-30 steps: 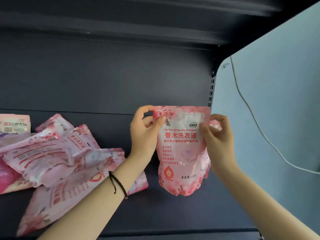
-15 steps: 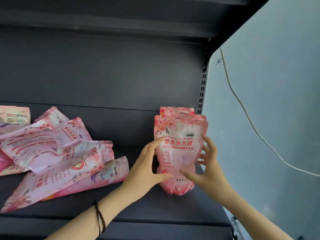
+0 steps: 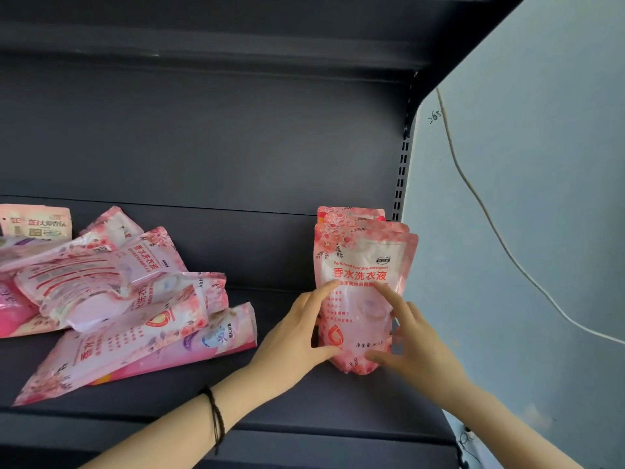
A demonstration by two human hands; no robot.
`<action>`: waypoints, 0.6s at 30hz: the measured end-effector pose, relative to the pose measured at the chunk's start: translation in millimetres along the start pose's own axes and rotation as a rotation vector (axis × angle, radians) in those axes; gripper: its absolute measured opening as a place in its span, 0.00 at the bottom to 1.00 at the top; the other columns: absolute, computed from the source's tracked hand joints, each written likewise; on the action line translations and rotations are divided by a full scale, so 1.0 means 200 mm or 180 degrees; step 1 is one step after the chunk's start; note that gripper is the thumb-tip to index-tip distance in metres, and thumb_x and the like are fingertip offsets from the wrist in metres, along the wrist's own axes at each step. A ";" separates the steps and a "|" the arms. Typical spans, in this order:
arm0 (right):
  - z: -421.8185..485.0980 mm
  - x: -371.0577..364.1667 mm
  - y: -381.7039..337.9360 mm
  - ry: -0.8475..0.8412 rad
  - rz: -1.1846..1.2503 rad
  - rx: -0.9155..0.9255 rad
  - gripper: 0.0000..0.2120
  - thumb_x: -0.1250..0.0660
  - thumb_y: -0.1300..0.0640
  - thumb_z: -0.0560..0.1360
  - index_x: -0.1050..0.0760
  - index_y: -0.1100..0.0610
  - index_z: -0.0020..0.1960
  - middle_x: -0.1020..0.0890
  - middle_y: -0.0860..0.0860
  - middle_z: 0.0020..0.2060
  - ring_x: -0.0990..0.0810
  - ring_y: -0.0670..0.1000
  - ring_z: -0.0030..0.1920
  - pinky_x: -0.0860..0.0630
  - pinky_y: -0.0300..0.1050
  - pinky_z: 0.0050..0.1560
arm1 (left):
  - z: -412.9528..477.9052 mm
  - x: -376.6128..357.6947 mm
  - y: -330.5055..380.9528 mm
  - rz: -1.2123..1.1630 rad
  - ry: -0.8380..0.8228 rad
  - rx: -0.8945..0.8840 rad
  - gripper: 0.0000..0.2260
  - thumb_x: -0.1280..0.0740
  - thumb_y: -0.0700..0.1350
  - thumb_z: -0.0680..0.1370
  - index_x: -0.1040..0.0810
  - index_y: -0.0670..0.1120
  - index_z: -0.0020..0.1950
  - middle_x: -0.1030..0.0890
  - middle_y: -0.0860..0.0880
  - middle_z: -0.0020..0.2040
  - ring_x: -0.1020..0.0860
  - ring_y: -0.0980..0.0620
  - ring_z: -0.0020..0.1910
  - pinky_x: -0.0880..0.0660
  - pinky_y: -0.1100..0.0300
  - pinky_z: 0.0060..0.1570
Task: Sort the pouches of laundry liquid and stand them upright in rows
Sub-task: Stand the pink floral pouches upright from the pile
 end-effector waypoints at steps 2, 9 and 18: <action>-0.02 0.10 -0.07 0.0281 -0.1243 0.0073 0.36 0.34 0.35 0.70 0.52 0.28 0.69 0.31 0.40 0.44 0.28 0.44 0.34 0.34 0.36 0.27 | -0.02 0.08 0.00 0.0188 0.0003 0.0015 0.35 0.31 0.57 0.74 0.53 0.73 0.69 0.37 0.62 0.67 0.28 0.63 0.58 0.24 0.59 0.54; 0.11 0.18 -0.45 -0.0102 -0.1455 0.1057 0.13 0.41 0.42 0.78 0.23 0.44 0.57 0.22 0.41 0.47 0.20 0.47 0.43 0.26 0.41 0.37 | 0.02 0.43 0.04 0.2037 -0.0034 -0.0593 0.17 0.42 0.60 0.79 0.25 0.53 0.60 0.22 0.56 0.58 0.26 0.56 0.57 0.31 0.60 0.54; 0.38 -0.15 -0.95 -0.0809 -0.1671 0.2338 0.15 0.43 0.46 0.79 0.29 0.44 0.65 0.27 0.42 0.61 0.27 0.44 0.59 0.24 0.42 0.46 | -0.11 0.97 -0.25 0.3376 -0.0684 -0.0622 0.22 0.53 0.64 0.76 0.24 0.54 0.50 0.21 0.56 0.44 0.25 0.54 0.49 0.31 0.55 0.55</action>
Point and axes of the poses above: each hand's wrist, its own z-axis towards the middle knuckle, its own x-axis out of the back of the hand, y = z × x, the point moved 8 cm from there along z, towards the middle knuckle
